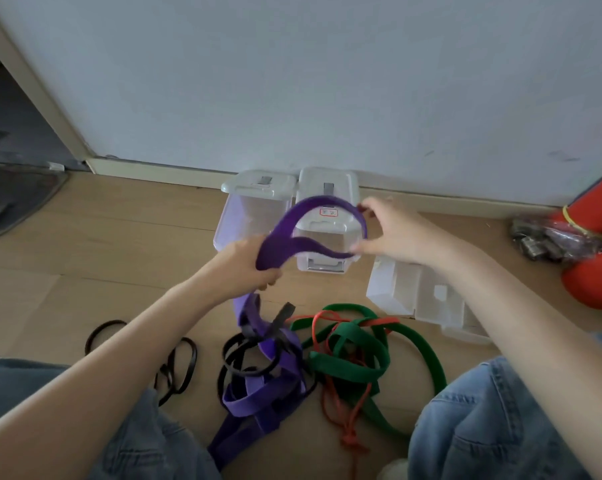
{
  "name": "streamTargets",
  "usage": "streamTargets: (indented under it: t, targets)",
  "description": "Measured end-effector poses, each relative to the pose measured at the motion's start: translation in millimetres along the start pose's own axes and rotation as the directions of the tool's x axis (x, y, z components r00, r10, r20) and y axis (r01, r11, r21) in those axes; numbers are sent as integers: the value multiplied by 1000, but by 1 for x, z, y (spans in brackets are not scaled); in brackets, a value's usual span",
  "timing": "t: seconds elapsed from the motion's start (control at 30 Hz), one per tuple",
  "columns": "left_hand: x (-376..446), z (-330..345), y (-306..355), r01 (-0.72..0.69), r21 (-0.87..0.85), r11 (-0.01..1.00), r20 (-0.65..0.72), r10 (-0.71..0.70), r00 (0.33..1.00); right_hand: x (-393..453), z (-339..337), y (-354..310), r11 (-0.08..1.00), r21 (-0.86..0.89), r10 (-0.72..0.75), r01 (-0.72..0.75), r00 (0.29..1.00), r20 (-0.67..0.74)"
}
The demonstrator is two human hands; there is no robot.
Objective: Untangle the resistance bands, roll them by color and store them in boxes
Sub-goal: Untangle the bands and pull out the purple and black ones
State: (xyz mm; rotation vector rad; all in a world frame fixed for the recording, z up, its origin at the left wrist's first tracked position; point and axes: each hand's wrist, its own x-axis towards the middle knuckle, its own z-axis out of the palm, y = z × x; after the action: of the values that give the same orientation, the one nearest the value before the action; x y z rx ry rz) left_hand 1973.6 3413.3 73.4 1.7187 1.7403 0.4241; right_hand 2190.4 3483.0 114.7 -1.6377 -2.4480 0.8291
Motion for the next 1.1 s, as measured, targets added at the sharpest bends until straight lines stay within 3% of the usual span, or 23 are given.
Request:
streamTargets:
  t: [0.03,0.13,0.23,0.33,0.47,0.53,0.63,0.7,0.77,0.83,0.9,1.0,1.1]
  targets:
    - [-1,1,5,-35,-13,999,66,36,997,-1,-2,-1,999,-43,-19,20,1000,25]
    - [-3,0,25,-150,-53,987,189,157,969,-9,-1,-15,971,156,-202,181,970,133]
    - [-5,-5,37,-203,-115,972,157,219,963,-11,17,-23,972,60,-232,226,904,359]
    - [-5,-13,31,-146,-212,966,95,170,981,-10,23,-23,968,33,-249,248,943,223]
    - [-3,0,21,-37,-382,923,32,53,998,-13,11,-28,873,431,-268,230,963,30]
    - [-1,9,18,31,-363,931,65,-8,998,-13,15,-27,848,470,-258,246,965,-40]
    - [0,4,13,29,-179,983,120,-7,993,-7,14,-15,953,197,-221,231,973,-73]
    - [-1,0,14,-56,-63,996,158,66,985,-6,9,-5,978,-37,-205,206,978,39]
    - [-4,-3,21,-136,-45,990,178,142,974,-9,13,-3,955,-100,-258,280,947,193]
    - [-6,-9,26,-167,-123,978,137,184,973,-10,25,-10,936,-44,-330,350,913,239]
    - [-5,-17,24,-171,-205,964,79,191,978,-10,29,-20,934,75,-358,350,915,186]
    - [-4,-16,14,-153,-203,967,78,172,982,-12,19,-29,908,318,-327,272,935,135]
    - [1,-1,6,-107,-150,983,94,121,988,-17,14,-33,826,540,-292,160,942,168]
